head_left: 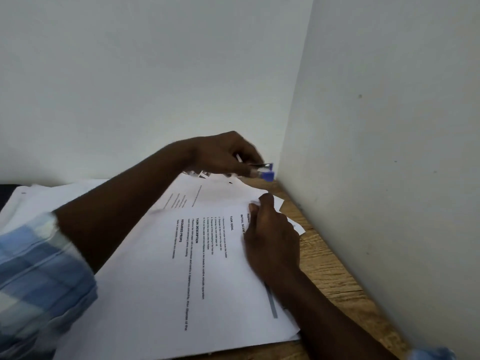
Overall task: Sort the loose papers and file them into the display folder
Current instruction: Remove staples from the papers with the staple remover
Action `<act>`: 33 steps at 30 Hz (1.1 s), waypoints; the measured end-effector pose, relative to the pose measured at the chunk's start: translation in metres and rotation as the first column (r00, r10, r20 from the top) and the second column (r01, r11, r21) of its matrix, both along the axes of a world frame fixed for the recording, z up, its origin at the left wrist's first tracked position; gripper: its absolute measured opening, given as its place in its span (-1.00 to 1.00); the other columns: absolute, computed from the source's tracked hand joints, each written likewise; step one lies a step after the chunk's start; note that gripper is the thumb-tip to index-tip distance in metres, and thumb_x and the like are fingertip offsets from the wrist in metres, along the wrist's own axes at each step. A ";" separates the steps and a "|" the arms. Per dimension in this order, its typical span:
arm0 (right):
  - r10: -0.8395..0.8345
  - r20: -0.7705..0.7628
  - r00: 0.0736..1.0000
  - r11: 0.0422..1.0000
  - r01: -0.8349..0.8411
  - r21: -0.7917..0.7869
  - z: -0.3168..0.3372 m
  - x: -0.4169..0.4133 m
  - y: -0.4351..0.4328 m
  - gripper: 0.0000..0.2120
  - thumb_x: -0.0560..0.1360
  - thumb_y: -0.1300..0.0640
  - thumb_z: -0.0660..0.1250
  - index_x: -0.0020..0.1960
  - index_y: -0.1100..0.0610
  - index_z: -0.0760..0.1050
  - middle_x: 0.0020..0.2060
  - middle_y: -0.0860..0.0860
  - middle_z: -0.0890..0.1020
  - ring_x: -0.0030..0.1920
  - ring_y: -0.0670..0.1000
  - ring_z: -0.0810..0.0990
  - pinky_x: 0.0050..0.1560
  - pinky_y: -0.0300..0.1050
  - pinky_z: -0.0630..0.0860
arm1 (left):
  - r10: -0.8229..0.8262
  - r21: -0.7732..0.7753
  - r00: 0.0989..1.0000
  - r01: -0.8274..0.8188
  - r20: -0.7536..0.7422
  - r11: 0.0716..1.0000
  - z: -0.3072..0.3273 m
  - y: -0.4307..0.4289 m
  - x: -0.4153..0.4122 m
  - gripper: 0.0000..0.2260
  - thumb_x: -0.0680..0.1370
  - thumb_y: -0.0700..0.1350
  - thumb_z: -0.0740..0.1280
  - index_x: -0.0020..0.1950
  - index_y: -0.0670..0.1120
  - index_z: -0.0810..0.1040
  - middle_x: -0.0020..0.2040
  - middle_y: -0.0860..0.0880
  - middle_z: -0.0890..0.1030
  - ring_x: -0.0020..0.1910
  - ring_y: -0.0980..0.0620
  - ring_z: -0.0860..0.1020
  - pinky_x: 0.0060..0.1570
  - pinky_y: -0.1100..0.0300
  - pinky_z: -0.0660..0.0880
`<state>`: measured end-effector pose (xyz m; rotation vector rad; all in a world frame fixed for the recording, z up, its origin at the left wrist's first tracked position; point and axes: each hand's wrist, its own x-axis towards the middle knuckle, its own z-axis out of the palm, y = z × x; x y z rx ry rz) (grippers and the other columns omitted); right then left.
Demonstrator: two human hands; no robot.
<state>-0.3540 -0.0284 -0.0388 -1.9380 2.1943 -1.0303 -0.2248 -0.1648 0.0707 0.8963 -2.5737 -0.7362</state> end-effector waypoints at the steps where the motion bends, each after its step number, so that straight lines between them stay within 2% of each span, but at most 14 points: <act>1: -0.001 0.018 1.000 1.000 0.002 -0.023 0.001 0.001 0.001 -0.82 0.70 0.06 0.04 0.27 0.05 0.30 0.00 0.06 0.66 0.07 0.17 0.62 -0.13 0.00 0.31 | 0.001 0.093 1.000 -0.003 0.027 0.996 0.004 0.007 0.013 -0.82 0.61 -0.10 0.44 0.21 -0.03 0.70 -0.12 -0.01 0.68 -0.19 0.10 0.59 -0.20 0.26 0.58; 3: -0.008 0.040 0.999 0.997 0.011 -0.075 0.002 0.002 0.002 -0.81 0.71 0.05 0.05 0.28 0.05 0.32 -0.04 0.07 0.67 0.05 0.18 0.63 -0.18 -0.01 0.28 | -0.003 0.200 0.997 -0.013 0.080 0.980 0.006 0.018 0.032 -0.82 0.60 -0.11 0.46 0.19 -0.01 0.72 -0.04 -0.19 0.68 -0.15 0.09 0.59 -0.07 0.12 0.64; 5: -0.018 0.045 0.999 0.992 0.023 -0.126 0.001 0.003 0.002 -0.83 0.72 0.04 0.06 0.25 0.05 0.33 -0.10 0.05 0.66 0.00 0.17 0.63 -0.22 -0.01 0.22 | -0.003 0.227 0.993 -0.025 0.120 0.974 0.003 0.027 0.040 -0.82 0.57 -0.12 0.49 0.17 0.00 0.73 0.00 -0.27 0.68 -0.16 0.08 0.60 -0.07 0.09 0.63; 8: -0.022 0.024 0.999 0.987 0.026 -0.156 0.000 0.003 0.003 -0.86 0.72 0.03 0.06 0.18 0.05 0.33 -0.15 0.01 0.64 -0.05 0.14 0.62 -0.23 -0.02 0.16 | 0.010 0.176 0.995 -0.027 0.098 0.984 -0.001 0.038 0.046 -0.82 0.55 -0.13 0.51 0.14 0.02 0.74 -0.03 -0.19 0.70 -0.18 0.09 0.59 -0.18 0.19 0.57; 14: -0.028 -0.025 0.999 0.974 0.021 -0.227 -0.002 0.005 0.001 -0.91 0.70 0.03 0.10 0.12 0.04 0.31 -0.37 -0.17 0.33 -0.18 0.11 0.62 -0.28 -0.05 0.22 | 0.021 0.129 0.998 -0.029 0.061 0.991 0.003 0.035 0.054 -0.82 0.56 -0.12 0.50 0.14 0.06 0.74 0.02 0.02 0.73 -0.10 0.20 0.63 -0.06 0.08 0.66; 17: -0.033 -0.044 0.998 0.963 0.020 -0.268 -0.003 0.005 -0.001 -0.89 0.71 0.00 0.11 0.07 0.02 0.32 -0.43 -0.19 0.28 -0.24 0.09 0.61 -0.38 -0.09 0.16 | -0.002 0.171 0.997 -0.011 0.076 0.985 0.001 0.035 0.052 -0.82 0.54 -0.10 0.53 0.13 0.07 0.75 0.03 -0.01 0.73 -0.11 0.08 0.63 -0.14 0.14 0.64; 19: -0.037 -0.054 0.998 0.954 0.019 -0.299 -0.005 0.006 -0.003 -0.90 0.70 0.03 0.15 0.07 0.04 0.36 -0.44 -0.21 0.26 -0.28 0.09 0.61 -0.41 -0.16 0.14 | -0.007 0.168 0.997 -0.007 0.080 0.986 0.001 0.034 0.051 -0.82 0.53 -0.10 0.53 0.12 0.07 0.75 0.02 -0.02 0.73 -0.15 0.03 0.59 -0.23 0.20 0.58; 21: -0.040 -0.058 0.997 0.940 0.018 -0.342 -0.007 0.006 -0.006 -0.91 0.68 0.05 0.18 0.08 0.06 0.40 -0.42 -0.22 0.28 -0.34 0.09 0.60 -0.40 -0.13 0.19 | -0.014 0.141 0.997 0.003 0.077 0.990 0.002 0.035 0.051 -0.81 0.53 -0.12 0.53 0.14 0.04 0.74 0.01 0.01 0.74 -0.16 0.02 0.59 -0.25 0.21 0.54; 24: -0.037 -0.068 0.997 0.922 0.007 -0.387 -0.008 0.006 -0.008 -0.87 0.65 0.02 0.14 0.08 0.06 0.40 -0.43 -0.25 0.24 -0.39 0.07 0.58 -0.41 -0.15 0.22 | -0.007 0.124 0.998 0.000 0.058 0.992 0.002 0.035 0.052 -0.81 0.52 -0.12 0.55 0.12 0.00 0.74 -0.01 -0.01 0.75 -0.06 -0.13 0.65 -0.13 0.04 0.57; 26: -0.031 -0.076 0.997 0.912 -0.003 -0.410 -0.008 0.005 -0.008 -0.86 0.64 0.02 0.13 0.07 0.06 0.41 -0.43 -0.24 0.23 -0.41 0.07 0.58 -0.41 -0.16 0.22 | 0.012 0.142 0.999 -0.017 0.037 0.990 0.001 0.035 0.051 -0.83 0.51 -0.11 0.56 0.09 -0.01 0.74 -0.03 0.03 0.75 -0.10 -0.07 0.63 -0.15 0.10 0.55; 29: -0.036 -0.075 0.996 0.900 0.000 -0.436 -0.008 0.005 -0.009 -0.87 0.63 0.03 0.16 0.04 0.06 0.42 -0.44 -0.26 0.23 -0.45 0.03 0.56 -0.45 -0.29 0.06 | 0.031 0.174 0.999 -0.026 -0.021 0.984 0.001 0.037 0.050 -0.83 0.49 -0.14 0.57 0.07 -0.04 0.74 -0.03 0.00 0.75 -0.16 0.10 0.59 -0.22 0.23 0.51; 33: -0.051 -0.081 0.995 0.885 0.008 -0.465 -0.010 0.005 -0.011 -0.90 0.64 0.04 0.16 0.04 0.05 0.39 -0.42 -0.21 0.30 -0.46 0.04 0.55 -0.47 -0.24 0.09 | 0.044 0.225 0.992 -0.017 -0.116 0.974 -0.002 0.037 0.051 -0.75 0.47 -0.24 0.57 0.13 -0.08 0.71 0.01 -0.02 0.76 -0.12 0.09 0.63 -0.07 0.10 0.55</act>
